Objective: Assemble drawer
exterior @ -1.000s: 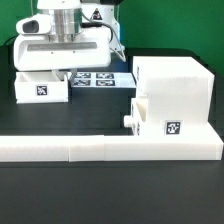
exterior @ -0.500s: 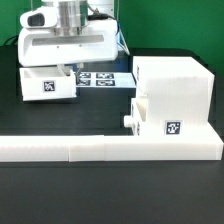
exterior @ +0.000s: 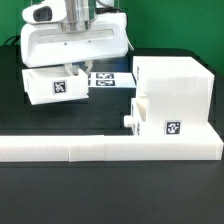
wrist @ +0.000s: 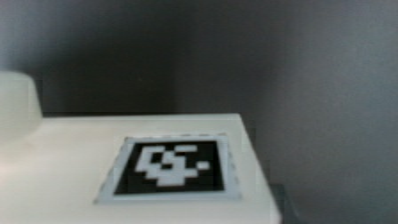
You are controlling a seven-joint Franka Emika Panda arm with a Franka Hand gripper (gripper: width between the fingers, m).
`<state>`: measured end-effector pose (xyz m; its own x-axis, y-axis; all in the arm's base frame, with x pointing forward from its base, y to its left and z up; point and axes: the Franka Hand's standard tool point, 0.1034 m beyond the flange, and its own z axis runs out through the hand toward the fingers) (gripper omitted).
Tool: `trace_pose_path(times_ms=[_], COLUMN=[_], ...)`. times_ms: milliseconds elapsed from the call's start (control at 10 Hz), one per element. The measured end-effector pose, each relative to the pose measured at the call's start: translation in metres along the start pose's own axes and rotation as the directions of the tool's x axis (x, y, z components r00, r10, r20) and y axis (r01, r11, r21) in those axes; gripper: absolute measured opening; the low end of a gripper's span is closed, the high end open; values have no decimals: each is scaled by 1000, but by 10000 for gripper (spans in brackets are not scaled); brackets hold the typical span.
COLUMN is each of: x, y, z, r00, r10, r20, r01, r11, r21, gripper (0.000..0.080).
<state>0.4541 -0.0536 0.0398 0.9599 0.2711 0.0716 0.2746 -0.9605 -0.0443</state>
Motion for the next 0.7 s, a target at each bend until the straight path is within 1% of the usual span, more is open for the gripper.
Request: trace_pose_path(times_ms=[300,400,500,600,700], x=[0,4,14,27,39], y=[0,2,5,8,9], z=[1,-1,-6,-10,-12], r00=[987,954,918,899,837], r10=[-163,-299,-397,-437,-547], r20=[1,4,6,8,13], r01=[163,299,397,437,547], r11=[987,954,918,899,837], r21=[0,-2,-1,3,1], gripper=[42,42,42,42,42])
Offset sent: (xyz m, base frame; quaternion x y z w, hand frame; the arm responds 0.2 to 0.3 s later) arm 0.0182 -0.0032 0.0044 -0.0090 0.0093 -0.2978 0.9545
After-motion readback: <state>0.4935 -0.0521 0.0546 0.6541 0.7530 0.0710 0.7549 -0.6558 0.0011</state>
